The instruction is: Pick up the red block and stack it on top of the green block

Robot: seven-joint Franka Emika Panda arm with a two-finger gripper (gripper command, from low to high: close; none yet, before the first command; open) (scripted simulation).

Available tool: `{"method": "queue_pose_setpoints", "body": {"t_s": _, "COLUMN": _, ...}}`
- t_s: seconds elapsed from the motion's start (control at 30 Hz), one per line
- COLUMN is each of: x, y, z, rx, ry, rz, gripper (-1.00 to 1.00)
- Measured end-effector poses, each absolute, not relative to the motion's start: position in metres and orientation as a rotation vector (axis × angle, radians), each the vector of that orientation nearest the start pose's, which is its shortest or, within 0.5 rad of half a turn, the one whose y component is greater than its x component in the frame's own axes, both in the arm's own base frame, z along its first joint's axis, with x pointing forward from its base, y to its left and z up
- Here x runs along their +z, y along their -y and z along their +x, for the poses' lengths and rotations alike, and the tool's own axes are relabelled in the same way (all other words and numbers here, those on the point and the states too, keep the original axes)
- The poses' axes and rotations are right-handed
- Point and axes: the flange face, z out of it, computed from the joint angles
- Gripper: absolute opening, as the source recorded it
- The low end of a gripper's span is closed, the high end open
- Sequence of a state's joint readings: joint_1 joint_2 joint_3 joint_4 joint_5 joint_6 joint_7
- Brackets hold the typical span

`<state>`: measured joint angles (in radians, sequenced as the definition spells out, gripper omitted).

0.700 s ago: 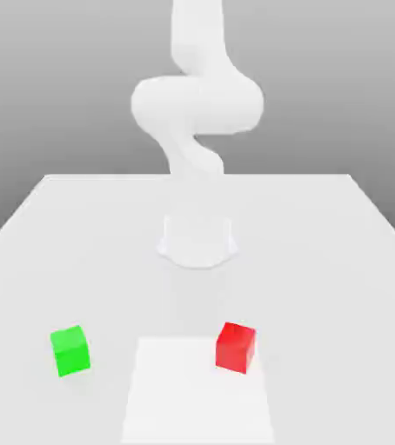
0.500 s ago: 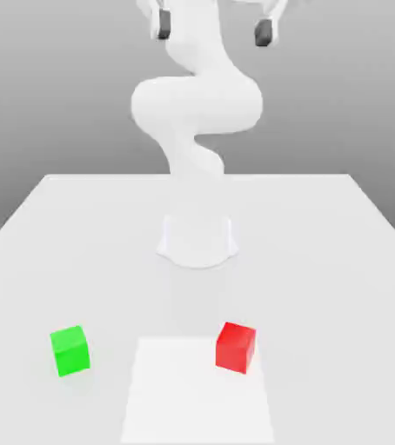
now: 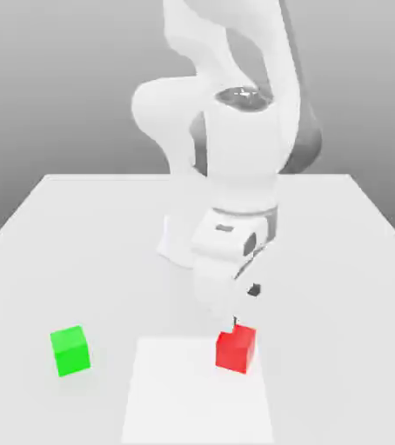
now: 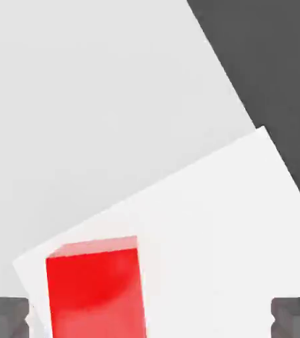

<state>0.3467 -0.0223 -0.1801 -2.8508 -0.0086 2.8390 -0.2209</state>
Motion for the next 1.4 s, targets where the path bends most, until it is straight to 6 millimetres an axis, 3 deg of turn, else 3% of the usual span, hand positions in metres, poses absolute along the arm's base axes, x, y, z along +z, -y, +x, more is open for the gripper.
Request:
{"method": "queue_pose_setpoints", "body": {"t_s": 0.2, "x": 0.151, "y": -0.06, "z": 0.353, "rx": -0.003, "ry": 0.637, "rz": -3.078, "gripper": 0.0}}
{"method": "queue_pose_setpoints", "body": {"t_s": 0.23, "x": 0.146, "y": -0.06, "z": 0.352, "rx": -0.002, "ry": 0.635, "rz": -3.078, "gripper": -1.0}}
{"method": "queue_pose_setpoints", "body": {"t_s": 0.47, "x": 0.146, "y": -0.06, "z": 0.352, "rx": 0.002, "ry": 0.636, "rz": -3.077, "gripper": -1.0}}
{"method": "queue_pose_setpoints", "body": {"t_s": 0.7, "x": 0.2, "y": -0.06, "z": 0.353, "rx": 0.001, "ry": 0.634, "rz": -3.077, "gripper": -1.0}}
{"method": "queue_pose_setpoints", "body": {"t_s": 0.73, "x": 0.206, "y": -0.05, "z": 0.355, "rx": 0.001, "ry": 0.619, "rz": -3.08, "gripper": -1.0}}
{"method": "queue_pose_setpoints", "body": {"t_s": 0.9, "x": 0.227, "y": 0.067, "z": 0.37, "rx": -0.001, "ry": 0.438, "rz": -3.111, "gripper": -1.0}}
{"method": "queue_pose_setpoints", "body": {"t_s": 1.07, "x": 0.243, "y": 0.188, "z": 0.347, "rx": 0.001, "ry": 0.295, "rz": -3.127, "gripper": -1.0}}
{"method": "queue_pose_setpoints", "body": {"t_s": 1.13, "x": 0.239, "y": 0.202, "z": 0.344, "rx": -0.002, "ry": 0.289, "rz": -3.126, "gripper": -1.0}}
{"method": "queue_pose_setpoints", "body": {"t_s": 1.4, "x": 0.188, "y": 0.204, "z": 0.344, "rx": -0.002, "ry": 0.298, "rz": -3.125, "gripper": -1.0}}
